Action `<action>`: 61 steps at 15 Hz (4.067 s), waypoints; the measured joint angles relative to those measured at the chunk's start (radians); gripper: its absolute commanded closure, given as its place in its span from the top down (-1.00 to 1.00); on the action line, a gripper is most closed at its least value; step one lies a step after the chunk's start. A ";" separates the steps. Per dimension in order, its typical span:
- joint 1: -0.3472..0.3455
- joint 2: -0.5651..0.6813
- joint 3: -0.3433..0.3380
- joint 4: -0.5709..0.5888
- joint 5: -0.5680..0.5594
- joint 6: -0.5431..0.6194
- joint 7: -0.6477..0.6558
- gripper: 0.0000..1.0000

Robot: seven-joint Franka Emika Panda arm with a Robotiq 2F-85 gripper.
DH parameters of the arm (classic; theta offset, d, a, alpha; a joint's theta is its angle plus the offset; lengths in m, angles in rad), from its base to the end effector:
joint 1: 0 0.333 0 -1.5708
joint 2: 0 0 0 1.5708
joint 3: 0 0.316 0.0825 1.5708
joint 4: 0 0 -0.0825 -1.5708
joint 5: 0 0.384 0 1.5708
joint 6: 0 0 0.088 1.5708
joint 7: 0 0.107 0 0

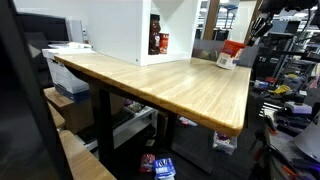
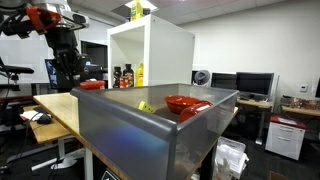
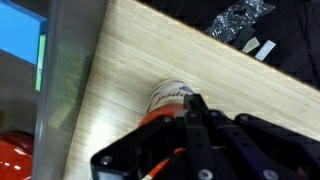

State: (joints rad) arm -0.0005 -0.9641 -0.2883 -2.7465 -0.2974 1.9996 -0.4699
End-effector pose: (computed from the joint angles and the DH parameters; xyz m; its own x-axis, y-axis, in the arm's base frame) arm 0.2797 -0.1027 0.4837 0.9152 0.3718 0.1555 0.3523 -0.9254 0.1395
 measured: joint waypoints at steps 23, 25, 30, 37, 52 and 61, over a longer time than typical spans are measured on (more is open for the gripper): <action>-0.006 0.122 -0.002 -0.021 -0.063 0.001 0.000 -1.00; -0.022 0.151 0.006 -0.040 -0.100 0.032 0.001 -1.00; -0.067 0.251 0.024 -0.040 -0.195 0.182 0.003 -1.00; -0.078 0.322 0.008 -0.040 -0.189 0.361 0.002 -1.00; -0.068 0.475 0.072 -0.039 -0.049 0.653 0.123 -1.00; -0.099 0.524 0.204 -0.022 -0.016 0.747 0.412 -1.00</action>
State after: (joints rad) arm -0.0990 -0.4398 -0.0843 -2.7689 -0.3133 2.7470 -0.0577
